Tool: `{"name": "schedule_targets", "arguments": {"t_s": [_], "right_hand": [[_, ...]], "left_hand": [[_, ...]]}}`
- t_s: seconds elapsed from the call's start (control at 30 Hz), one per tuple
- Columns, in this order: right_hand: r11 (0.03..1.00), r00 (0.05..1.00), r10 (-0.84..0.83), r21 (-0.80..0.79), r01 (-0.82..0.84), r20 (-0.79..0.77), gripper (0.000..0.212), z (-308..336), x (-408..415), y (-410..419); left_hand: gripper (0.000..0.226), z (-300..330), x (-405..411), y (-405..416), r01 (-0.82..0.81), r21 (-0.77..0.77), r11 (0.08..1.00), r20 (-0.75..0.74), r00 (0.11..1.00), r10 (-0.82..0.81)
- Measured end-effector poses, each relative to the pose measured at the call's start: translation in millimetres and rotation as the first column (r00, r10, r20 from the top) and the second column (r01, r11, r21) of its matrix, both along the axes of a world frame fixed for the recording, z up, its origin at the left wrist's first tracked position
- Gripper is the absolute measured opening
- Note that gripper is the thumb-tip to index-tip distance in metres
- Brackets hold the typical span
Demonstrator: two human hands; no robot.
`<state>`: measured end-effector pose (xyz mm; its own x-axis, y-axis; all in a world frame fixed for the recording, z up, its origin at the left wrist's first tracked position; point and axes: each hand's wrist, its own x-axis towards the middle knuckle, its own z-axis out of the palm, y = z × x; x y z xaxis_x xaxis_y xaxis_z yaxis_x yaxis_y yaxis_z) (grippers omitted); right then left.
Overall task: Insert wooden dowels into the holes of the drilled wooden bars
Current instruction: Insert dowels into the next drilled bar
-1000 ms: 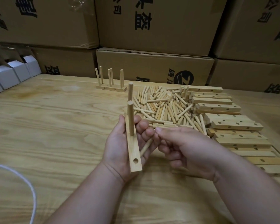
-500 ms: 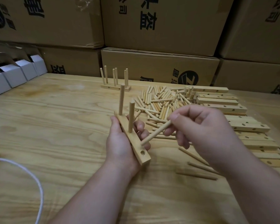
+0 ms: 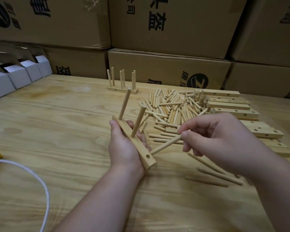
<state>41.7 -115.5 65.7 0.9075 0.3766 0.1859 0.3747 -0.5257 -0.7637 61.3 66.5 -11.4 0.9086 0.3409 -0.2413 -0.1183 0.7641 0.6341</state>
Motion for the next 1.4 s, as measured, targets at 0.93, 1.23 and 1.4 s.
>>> {"name": "schedule_targets", "arguments": {"t_s": [0.93,1.23,1.4], "right_hand": [[0.993,0.991,0.102,-0.050,-0.107,-0.081,0.014,-15,5,5],[0.982,0.994,-0.029,0.187,0.009,0.104,0.029,-32,5,21],[0.948,0.997,-0.035,0.319,0.011,0.070,0.030,-43,0,33]], "left_hand": [[0.055,-6,0,-6,-0.219,0.282,0.934,0.010,0.974,0.226],[0.055,-8,-5,-17,-0.199,0.511,0.836,0.120,0.980,0.160],[0.057,-12,-6,-17,-0.150,0.545,0.825,0.099,0.988,0.114]]}}
